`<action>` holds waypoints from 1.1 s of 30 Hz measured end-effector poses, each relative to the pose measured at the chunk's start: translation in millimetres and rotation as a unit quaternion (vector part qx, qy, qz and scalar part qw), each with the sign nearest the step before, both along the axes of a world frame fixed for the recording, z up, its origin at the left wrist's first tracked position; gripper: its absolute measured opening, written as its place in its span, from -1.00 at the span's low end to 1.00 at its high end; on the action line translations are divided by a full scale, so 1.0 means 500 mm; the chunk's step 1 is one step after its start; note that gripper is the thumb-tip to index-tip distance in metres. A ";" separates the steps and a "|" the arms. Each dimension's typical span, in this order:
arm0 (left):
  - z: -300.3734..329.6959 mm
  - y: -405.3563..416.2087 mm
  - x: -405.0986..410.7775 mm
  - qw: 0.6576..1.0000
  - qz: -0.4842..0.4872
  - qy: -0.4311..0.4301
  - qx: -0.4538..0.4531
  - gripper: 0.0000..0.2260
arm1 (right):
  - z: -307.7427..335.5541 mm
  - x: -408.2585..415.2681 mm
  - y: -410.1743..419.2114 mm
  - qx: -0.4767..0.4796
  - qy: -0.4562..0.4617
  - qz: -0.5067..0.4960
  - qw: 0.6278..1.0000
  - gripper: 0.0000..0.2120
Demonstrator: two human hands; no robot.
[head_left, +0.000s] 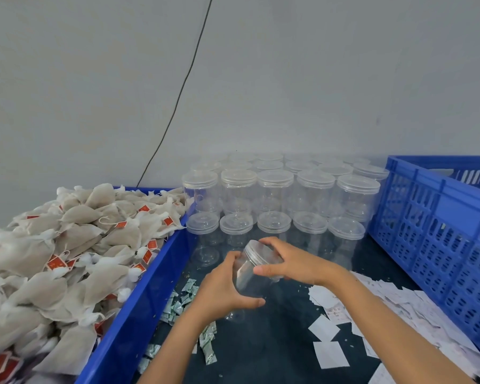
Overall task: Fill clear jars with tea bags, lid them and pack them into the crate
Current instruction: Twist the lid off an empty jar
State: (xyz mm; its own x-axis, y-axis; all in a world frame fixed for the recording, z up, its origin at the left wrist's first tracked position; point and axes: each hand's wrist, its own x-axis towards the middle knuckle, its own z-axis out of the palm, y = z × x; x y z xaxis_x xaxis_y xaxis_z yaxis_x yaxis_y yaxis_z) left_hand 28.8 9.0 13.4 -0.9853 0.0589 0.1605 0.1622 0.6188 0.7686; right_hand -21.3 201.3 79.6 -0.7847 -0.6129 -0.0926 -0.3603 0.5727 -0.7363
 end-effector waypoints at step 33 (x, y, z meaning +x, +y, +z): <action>-0.077 0.027 -0.035 0.963 0.067 -0.051 0.256 -0.28 | -0.181 -0.034 0.056 -0.123 0.021 -0.165 0.978 -0.33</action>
State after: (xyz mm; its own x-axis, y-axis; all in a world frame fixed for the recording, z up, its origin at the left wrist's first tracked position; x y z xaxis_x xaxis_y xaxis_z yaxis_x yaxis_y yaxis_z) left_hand 11.2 22.5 -24.9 -0.9908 -0.1306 0.0367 0.0148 0.1652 0.9862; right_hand -38.4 229.0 -10.7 -0.9433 -0.3258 0.0629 -0.2192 0.4693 -0.8554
